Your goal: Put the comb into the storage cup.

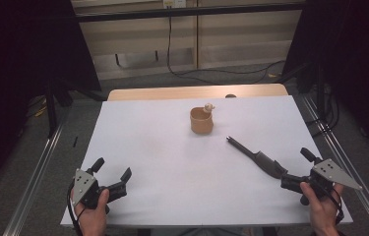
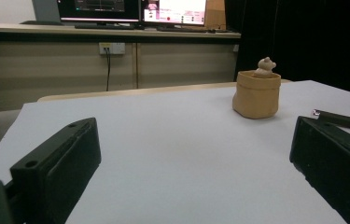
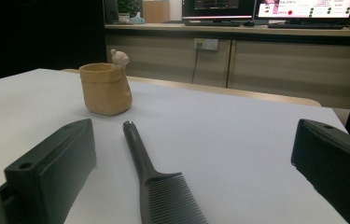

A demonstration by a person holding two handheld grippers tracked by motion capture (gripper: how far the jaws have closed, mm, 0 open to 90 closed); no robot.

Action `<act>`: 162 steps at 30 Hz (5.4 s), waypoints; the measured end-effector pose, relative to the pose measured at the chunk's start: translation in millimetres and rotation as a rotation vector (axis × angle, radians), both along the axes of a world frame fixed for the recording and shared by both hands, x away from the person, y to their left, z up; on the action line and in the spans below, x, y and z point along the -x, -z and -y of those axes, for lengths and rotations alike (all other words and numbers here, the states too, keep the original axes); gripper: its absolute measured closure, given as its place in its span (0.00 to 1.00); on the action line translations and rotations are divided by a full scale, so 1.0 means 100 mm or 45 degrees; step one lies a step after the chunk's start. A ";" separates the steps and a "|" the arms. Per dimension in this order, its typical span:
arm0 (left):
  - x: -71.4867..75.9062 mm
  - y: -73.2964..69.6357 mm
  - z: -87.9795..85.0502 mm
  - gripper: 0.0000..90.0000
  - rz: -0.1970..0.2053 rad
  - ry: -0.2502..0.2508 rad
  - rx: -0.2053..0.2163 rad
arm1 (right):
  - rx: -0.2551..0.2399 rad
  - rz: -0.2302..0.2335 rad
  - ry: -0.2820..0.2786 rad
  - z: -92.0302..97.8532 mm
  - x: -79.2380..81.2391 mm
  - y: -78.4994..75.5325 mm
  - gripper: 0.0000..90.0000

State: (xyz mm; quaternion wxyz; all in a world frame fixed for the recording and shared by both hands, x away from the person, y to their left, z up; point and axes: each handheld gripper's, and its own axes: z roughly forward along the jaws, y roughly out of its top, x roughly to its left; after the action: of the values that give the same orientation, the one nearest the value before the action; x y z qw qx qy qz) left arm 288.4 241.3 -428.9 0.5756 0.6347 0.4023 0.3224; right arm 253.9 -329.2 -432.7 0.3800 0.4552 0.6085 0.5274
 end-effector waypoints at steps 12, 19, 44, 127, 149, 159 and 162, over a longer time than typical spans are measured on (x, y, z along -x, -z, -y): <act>-0.01 0.00 0.02 0.02 -0.017 -0.002 -0.015 | -0.003 -0.010 -0.026 0.00 -0.01 0.01 0.00; 0.01 0.01 0.01 0.02 -0.018 0.002 -0.021 | -0.004 -0.026 -0.057 -0.09 -0.07 0.00 0.00; 0.00 0.02 0.05 0.02 -0.006 0.018 -0.017 | -0.020 -0.005 -0.021 -0.30 -0.49 -0.17 0.00; -0.06 0.02 0.09 0.02 -0.024 0.067 -0.060 | 0.377 -0.960 -0.645 -0.49 -1.64 -0.27 0.13; -0.08 0.05 0.11 0.02 -0.073 0.092 -0.047 | 0.590 -1.220 -0.699 -0.61 -1.68 -0.07 0.46; -0.07 0.03 0.10 0.02 -0.053 0.091 -0.054 | 0.701 -1.294 -0.658 -0.70 -1.74 -0.09 0.60; -0.07 0.03 0.10 0.02 -0.052 0.091 -0.055 | 0.723 -1.315 -0.639 -0.74 -1.76 -0.09 0.61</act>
State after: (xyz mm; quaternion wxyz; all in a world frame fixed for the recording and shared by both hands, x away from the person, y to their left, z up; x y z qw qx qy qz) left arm 295.1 231.4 -432.1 0.5647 0.6673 0.3840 0.2974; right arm 429.4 -255.6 -423.7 0.0087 0.3760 0.9172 0.1313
